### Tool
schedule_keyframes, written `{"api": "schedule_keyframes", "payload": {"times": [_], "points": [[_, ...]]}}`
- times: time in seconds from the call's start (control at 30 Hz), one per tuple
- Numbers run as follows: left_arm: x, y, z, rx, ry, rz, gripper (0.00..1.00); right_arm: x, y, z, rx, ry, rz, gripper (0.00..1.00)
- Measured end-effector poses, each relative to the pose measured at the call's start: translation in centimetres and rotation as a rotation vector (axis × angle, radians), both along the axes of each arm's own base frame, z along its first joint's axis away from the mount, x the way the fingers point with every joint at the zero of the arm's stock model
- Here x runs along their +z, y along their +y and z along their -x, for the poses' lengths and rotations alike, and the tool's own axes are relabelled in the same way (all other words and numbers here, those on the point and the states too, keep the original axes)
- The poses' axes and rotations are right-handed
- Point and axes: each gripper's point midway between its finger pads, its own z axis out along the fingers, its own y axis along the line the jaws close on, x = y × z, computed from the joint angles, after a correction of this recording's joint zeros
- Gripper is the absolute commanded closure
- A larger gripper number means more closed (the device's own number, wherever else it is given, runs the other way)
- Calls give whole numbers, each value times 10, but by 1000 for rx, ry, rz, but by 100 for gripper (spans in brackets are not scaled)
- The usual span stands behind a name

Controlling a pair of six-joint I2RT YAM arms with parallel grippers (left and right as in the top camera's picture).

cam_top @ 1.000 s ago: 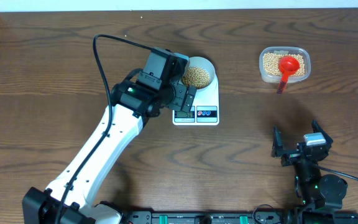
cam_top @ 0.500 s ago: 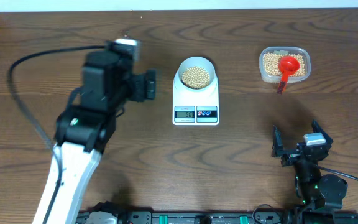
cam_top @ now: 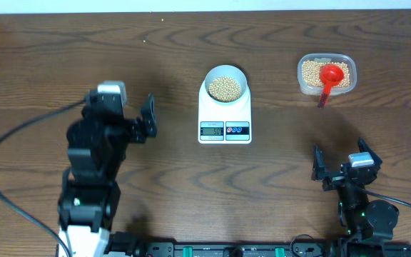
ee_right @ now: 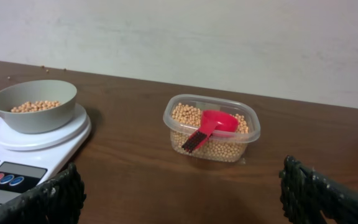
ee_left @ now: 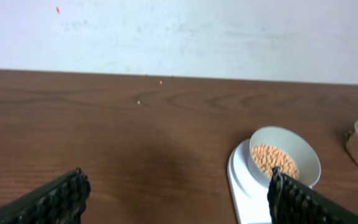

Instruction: Scoop item into bowl and weigh 50g on scale

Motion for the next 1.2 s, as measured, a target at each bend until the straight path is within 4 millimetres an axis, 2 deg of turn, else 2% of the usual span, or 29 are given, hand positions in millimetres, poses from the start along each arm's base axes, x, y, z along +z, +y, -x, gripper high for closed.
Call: {"api": "schedule_keyframes", "payload": {"times": [0.27, 0.53, 1.0, 1.2], "points": [[-29, 8, 33, 18, -93, 7, 6, 0, 0, 0, 0, 0, 0, 1], [-44, 18, 56, 48, -179, -3, 6, 0, 0, 0, 0, 0, 0, 1], [-93, 26, 66, 54, -224, -120, 6, 0, 0, 0, 0, 0, 0, 1], [-108, 26, 68, 52, -223, -128, 6, 0, 0, 0, 0, 0, 0, 1]]}}
